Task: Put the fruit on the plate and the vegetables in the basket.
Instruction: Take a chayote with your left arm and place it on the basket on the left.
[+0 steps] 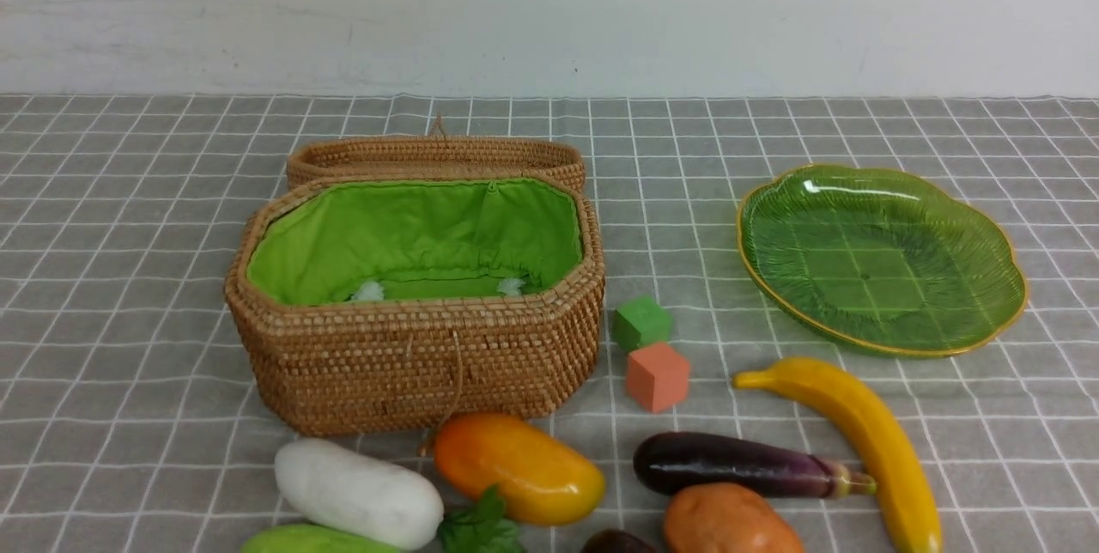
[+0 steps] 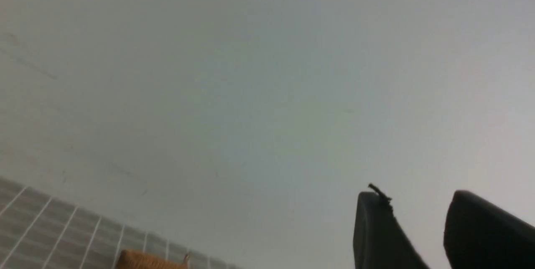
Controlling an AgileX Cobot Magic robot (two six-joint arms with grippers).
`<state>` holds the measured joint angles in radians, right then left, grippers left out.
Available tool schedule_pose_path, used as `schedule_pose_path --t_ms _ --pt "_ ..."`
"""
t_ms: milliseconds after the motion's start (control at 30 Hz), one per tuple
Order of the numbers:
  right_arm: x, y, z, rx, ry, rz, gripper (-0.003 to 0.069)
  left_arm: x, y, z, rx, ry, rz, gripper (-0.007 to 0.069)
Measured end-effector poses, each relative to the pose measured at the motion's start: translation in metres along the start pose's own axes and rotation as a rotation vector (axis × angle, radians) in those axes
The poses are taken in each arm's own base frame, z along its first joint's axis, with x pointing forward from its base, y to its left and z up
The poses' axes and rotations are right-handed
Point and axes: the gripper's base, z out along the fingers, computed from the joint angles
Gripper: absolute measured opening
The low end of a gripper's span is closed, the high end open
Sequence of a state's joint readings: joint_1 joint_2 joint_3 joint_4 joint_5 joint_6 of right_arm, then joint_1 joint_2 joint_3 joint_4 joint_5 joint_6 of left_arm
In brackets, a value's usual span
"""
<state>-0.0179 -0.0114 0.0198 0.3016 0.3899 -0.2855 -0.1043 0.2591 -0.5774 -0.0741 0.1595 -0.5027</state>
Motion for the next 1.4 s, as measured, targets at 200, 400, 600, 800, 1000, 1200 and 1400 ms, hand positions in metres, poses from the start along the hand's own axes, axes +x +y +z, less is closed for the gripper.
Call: schedule_pose_path --t_ms 200,400,600,800,1000,1200,1400 --pt "0.000 0.000 0.000 0.000 0.000 0.000 0.0240 0.018 0.010 0.052 -0.256 0.442 0.008 0.0239" --pt "0.000 0.000 0.000 0.000 0.000 0.000 0.0240 0.056 0.033 0.084 -0.396 0.680 0.007 0.0239" --pt "0.000 0.000 0.000 0.000 0.000 0.000 0.0240 0.108 0.039 0.086 -0.529 0.954 -0.150 0.0239" --pt "0.000 0.000 0.000 0.000 0.000 0.000 0.0240 0.148 0.055 0.096 -0.801 1.119 -0.318 0.0255" --pt "0.000 0.000 0.000 0.000 0.000 0.000 0.0240 0.188 0.065 0.111 -0.873 1.258 -0.409 0.0390" --pt "0.000 0.000 0.000 0.000 0.000 0.000 0.0240 0.212 0.073 0.124 -0.853 1.267 -0.444 0.0563" --pt "0.000 0.000 0.000 0.000 0.000 0.000 0.0240 0.234 0.087 0.133 -0.851 1.275 -0.402 0.0608"
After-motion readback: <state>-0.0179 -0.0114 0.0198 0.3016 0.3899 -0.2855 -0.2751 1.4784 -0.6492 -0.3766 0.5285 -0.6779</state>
